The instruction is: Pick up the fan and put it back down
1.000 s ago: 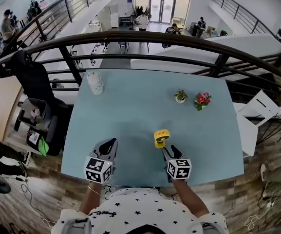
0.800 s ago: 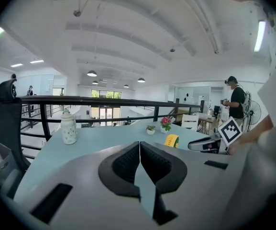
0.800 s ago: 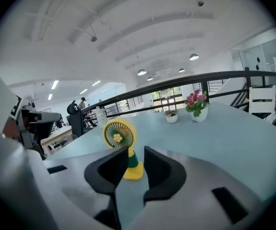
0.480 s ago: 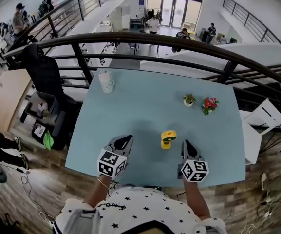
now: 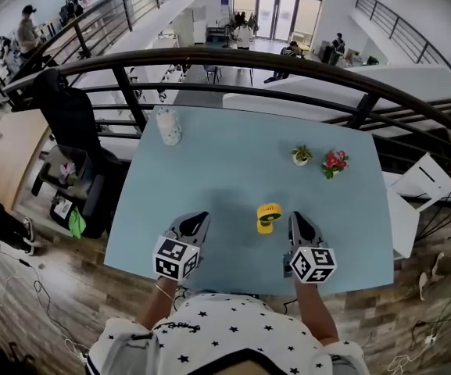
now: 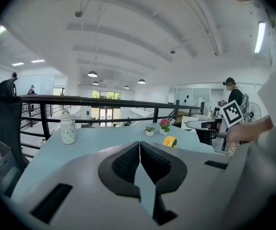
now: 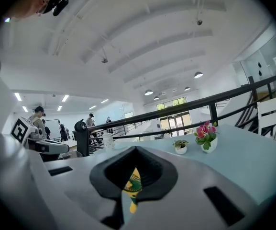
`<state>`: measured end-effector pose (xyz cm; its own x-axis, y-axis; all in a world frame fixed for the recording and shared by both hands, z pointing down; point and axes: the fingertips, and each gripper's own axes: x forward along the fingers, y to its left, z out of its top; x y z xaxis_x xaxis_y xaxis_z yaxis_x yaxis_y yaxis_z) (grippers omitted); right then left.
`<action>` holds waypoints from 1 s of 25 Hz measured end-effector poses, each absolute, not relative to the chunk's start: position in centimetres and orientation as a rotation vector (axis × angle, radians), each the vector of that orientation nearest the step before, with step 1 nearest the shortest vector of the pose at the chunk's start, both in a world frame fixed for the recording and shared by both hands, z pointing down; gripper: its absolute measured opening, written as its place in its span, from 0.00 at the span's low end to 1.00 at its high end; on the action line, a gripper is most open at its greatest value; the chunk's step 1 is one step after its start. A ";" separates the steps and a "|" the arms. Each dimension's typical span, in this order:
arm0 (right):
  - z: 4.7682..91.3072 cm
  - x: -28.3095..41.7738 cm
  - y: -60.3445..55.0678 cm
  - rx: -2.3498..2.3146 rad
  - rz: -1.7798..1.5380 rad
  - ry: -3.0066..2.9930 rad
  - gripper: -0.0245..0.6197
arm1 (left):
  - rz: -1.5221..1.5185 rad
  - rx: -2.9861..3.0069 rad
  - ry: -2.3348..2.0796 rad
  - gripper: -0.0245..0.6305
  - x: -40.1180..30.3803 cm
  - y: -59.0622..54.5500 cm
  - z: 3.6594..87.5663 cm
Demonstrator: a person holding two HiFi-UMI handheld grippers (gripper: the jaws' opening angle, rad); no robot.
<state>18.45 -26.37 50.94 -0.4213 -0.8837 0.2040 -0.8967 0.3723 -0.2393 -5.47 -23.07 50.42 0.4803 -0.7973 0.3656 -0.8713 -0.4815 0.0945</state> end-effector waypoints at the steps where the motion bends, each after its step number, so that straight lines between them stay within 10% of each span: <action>1: 50.9 18.4 -26.4 1.660 0.489 -2.569 0.04 | 0.397 2.461 -1.423 0.08 -5.4 -23.1 50.5; 25: 50.5 18.8 -25.6 1.617 0.528 -2.624 0.04 | 0.437 2.454 -1.430 0.08 -4.2 -22.3 50.5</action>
